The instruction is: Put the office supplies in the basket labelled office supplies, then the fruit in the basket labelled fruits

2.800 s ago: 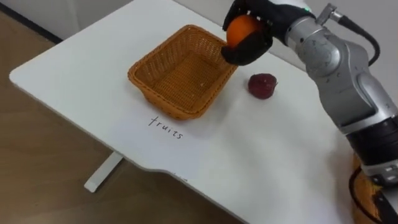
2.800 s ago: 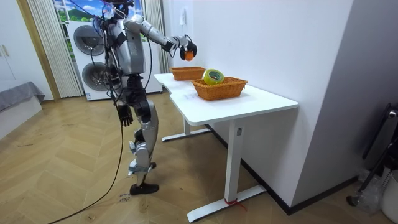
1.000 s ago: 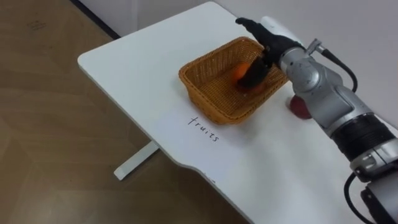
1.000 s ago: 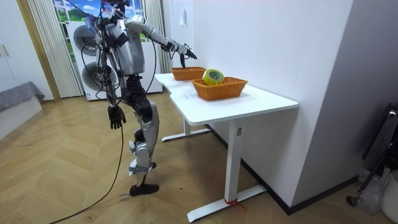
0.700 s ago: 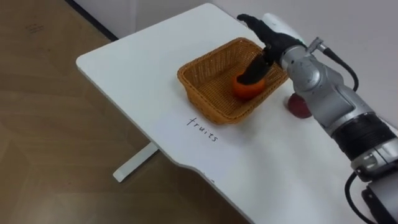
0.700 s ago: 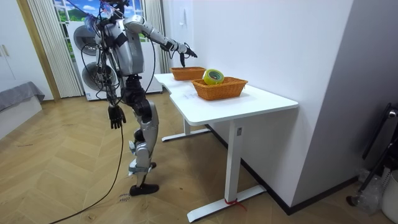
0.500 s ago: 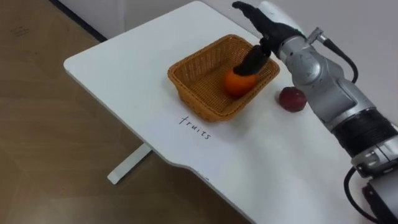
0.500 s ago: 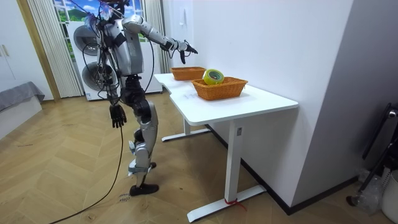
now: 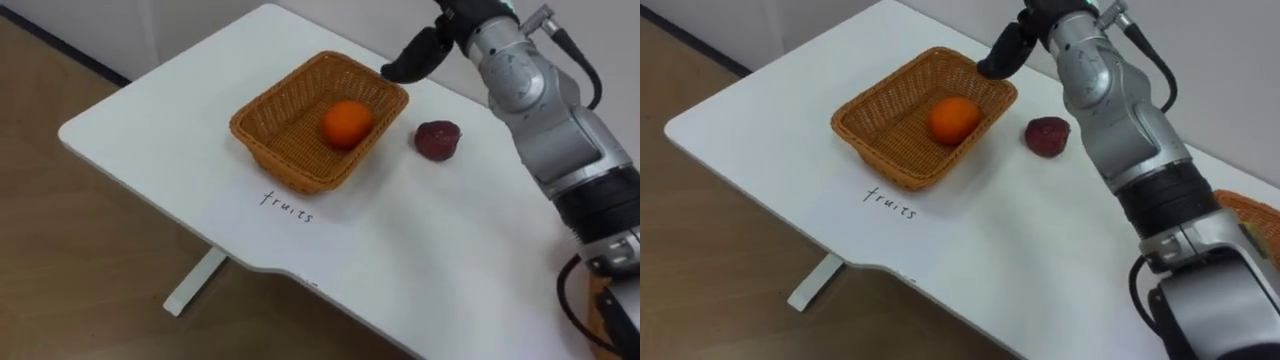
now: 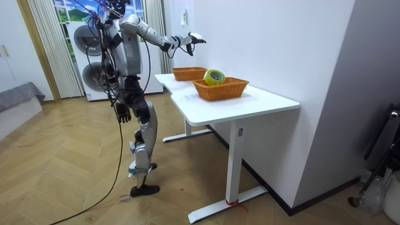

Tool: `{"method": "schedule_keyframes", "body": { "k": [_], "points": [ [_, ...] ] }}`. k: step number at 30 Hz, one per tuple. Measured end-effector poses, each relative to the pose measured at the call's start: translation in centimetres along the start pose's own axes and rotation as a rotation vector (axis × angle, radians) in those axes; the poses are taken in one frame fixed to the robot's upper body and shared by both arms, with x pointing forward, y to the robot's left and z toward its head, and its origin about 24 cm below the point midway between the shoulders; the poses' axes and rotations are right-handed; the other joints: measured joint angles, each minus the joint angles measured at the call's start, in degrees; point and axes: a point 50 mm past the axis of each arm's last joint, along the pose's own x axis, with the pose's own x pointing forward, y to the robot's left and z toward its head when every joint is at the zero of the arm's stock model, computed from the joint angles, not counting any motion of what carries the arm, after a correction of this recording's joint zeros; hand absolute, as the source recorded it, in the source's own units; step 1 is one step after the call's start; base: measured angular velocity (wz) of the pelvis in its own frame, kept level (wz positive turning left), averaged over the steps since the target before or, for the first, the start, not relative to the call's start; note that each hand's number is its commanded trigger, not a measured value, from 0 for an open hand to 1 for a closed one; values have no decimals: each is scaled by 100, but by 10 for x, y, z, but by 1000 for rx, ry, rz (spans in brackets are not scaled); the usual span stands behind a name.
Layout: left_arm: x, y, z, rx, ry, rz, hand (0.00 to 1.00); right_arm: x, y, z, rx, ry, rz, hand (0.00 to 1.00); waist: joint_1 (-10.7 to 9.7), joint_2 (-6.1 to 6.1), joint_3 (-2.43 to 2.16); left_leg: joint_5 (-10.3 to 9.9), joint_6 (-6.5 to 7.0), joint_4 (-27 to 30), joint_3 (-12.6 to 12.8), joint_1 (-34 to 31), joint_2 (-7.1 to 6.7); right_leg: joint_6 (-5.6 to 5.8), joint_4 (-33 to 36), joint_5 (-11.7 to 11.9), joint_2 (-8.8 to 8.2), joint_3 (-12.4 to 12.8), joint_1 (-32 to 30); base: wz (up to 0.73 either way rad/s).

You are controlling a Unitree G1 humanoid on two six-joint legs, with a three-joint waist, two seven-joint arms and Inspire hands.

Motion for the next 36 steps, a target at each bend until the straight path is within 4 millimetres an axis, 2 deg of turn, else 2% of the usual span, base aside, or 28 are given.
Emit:
{"method": "schedule_keyframes", "body": {
  "k": [6,14,18,22,29,34,36],
  "points": [
    [0,-5,9,-7,-20,-13,0,-2,-13,-9,41,40,-53,0,-86,98,-36,22,34,-124,212,149,9,-3,14,3,-36,215,-6,-18],
    [1,-7,24,-29,-55,-21,0,-7,-7,-19,47,70,-66,0,-245,131,-30,35,29,-337,379,395,66,-2,4,3,-17,397,68,-12],
    [1,-8,41,-37,-98,-25,0,-7,-6,-20,39,76,-68,0,-373,160,-18,34,29,-321,423,392,73,-2,2,3,-19,407,44,-3],
    [0,-14,62,-48,-155,-45,0,-8,-6,-21,40,83,-54,0,-374,243,25,31,34,-352,492,478,74,-2,0,3,-25,493,70,-10],
    [0,-18,60,-75,-148,-71,0,-18,4,-34,60,124,3,0,-381,277,20,31,34,-463,517,669,86,-1,-3,2,-21,504,195,-3],
    [1,-17,54,-81,-133,-72,0,-24,15,-40,65,138,83,0,-360,257,10,33,34,-473,517,674,86,-1,-2,2,-23,503,195,0],
    [1,-15,54,-81,-134,-71,0,-24,15,-40,72,138,88,0,-337,227,-8,33,34,-475,517,664,88,-1,-3,2,-20,504,191,0]
  ]
}}
